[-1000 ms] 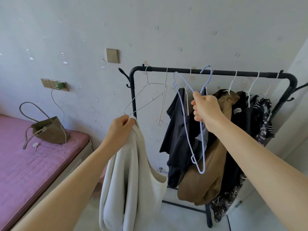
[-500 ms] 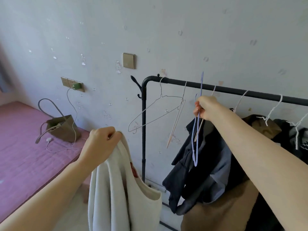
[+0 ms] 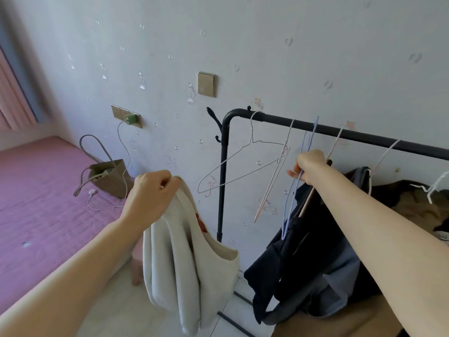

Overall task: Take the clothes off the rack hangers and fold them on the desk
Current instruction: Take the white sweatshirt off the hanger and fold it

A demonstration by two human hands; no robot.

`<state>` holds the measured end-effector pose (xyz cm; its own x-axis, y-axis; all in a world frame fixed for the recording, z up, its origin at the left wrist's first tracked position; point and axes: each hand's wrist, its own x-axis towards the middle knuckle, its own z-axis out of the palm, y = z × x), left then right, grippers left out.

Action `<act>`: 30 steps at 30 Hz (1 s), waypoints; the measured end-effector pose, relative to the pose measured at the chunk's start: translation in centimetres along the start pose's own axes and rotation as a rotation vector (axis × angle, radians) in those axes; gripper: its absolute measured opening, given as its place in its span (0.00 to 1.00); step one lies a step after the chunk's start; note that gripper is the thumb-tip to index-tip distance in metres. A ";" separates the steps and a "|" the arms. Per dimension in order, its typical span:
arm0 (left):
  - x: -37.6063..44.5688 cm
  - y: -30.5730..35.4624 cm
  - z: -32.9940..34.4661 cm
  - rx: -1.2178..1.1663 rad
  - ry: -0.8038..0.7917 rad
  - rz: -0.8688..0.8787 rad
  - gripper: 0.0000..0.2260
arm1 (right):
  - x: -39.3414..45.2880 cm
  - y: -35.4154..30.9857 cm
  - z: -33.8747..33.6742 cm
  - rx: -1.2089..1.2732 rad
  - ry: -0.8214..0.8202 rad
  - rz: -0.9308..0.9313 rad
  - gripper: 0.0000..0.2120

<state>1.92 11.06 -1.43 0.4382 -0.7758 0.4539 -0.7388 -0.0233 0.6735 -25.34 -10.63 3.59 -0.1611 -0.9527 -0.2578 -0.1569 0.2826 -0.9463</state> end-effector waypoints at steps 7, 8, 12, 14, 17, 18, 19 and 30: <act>0.1 -0.4 -0.9 -0.015 0.042 -0.049 0.19 | 1.1 -0.7 -0.6 0.018 -0.013 0.072 0.09; 0.1 -0.5 -1.0 -0.006 0.049 -0.056 0.18 | 1.2 -0.2 -0.6 0.027 -0.022 0.101 0.08; -0.4 -1.1 -1.6 0.012 0.081 -0.074 0.19 | 1.0 1.3 -0.5 -0.057 -0.058 0.094 0.09; -0.6 -1.6 -1.9 0.010 0.091 -0.083 0.19 | 0.6 1.4 -0.4 -0.172 -0.054 0.026 0.10; -1.0 -2.1 -2.8 0.003 0.114 -0.095 0.20 | -0.8 1.1 -0.1 -0.450 -0.012 -0.106 0.11; -1.2 -2.1 -3.2 0.000 0.123 -0.093 0.20 | -1.9 0.8 0.2 -0.565 -0.005 -0.162 0.07; -1.4 -2.1 -3.6 -0.007 0.131 -0.091 0.21 | -3.2 0.4 0.5 -0.676 -0.004 -0.215 0.05; -4.5 -2.9 -11.2 -0.049 0.236 -0.119 0.19 | -18.3 2.9 9.7 -0.844 -0.465 -0.475 0.14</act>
<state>7.85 21.63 1.06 0.6323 -0.6005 0.4895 -0.6515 -0.0703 0.7554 -13.39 6.53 3.68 0.4525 -0.8841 -0.1169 -0.7568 -0.3113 -0.5747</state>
